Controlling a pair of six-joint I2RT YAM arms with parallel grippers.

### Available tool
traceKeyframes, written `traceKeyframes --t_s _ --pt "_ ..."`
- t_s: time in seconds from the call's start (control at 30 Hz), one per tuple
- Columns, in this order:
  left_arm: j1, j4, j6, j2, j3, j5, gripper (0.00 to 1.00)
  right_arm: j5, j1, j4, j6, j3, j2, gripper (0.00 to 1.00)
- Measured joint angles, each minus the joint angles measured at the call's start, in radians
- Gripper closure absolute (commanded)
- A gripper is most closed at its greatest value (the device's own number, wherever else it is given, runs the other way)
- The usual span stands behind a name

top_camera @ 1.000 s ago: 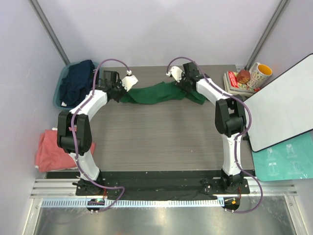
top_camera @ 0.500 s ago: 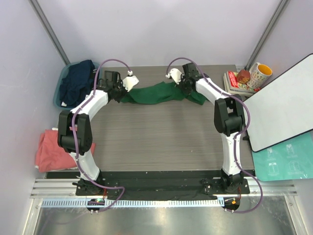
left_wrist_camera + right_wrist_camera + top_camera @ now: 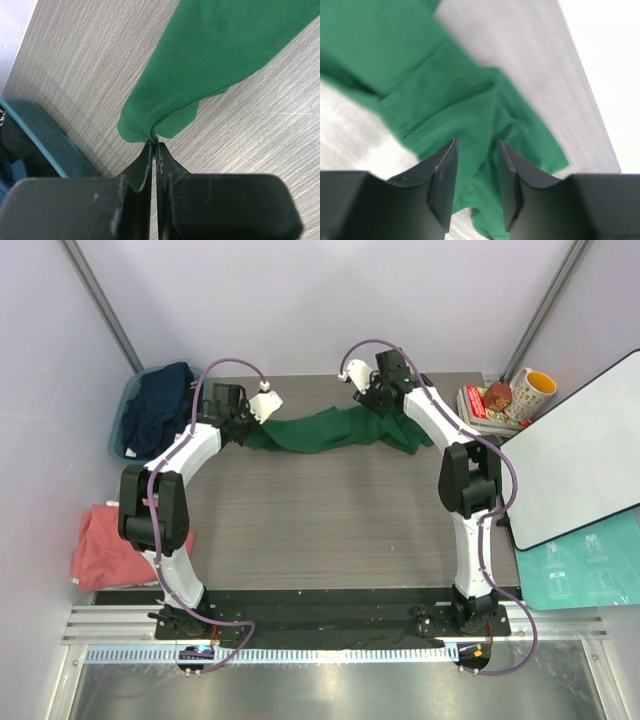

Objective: Fold and stack the t-shirts
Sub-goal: Flatten out the tshirt

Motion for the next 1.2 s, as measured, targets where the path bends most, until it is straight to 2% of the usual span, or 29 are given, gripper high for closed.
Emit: traceKeyframes --t_s 0.17,0.3,0.6,0.87,1.1,1.2 --pt "0.000 0.001 0.000 0.000 0.000 0.000 1.00 -0.036 0.006 -0.032 -0.027 -0.100 -0.002 0.46" --pt "0.000 0.001 0.000 0.000 0.000 0.000 1.00 -0.054 0.016 -0.064 -0.036 -0.179 -0.002 0.46" --pt "-0.003 0.001 -0.001 0.000 0.000 0.000 1.00 -0.055 0.023 -0.042 -0.032 -0.183 -0.002 0.46" --pt "-0.011 0.002 -0.001 0.000 0.000 0.000 1.00 -0.025 0.023 0.005 -0.033 -0.183 0.003 0.53" --pt "-0.012 0.002 -0.001 0.002 0.000 0.000 1.00 -0.024 0.023 0.023 -0.034 -0.183 0.035 0.54" --pt "-0.013 0.002 -0.001 0.004 0.000 0.000 1.00 -0.025 0.023 0.023 -0.034 -0.183 0.040 0.62"
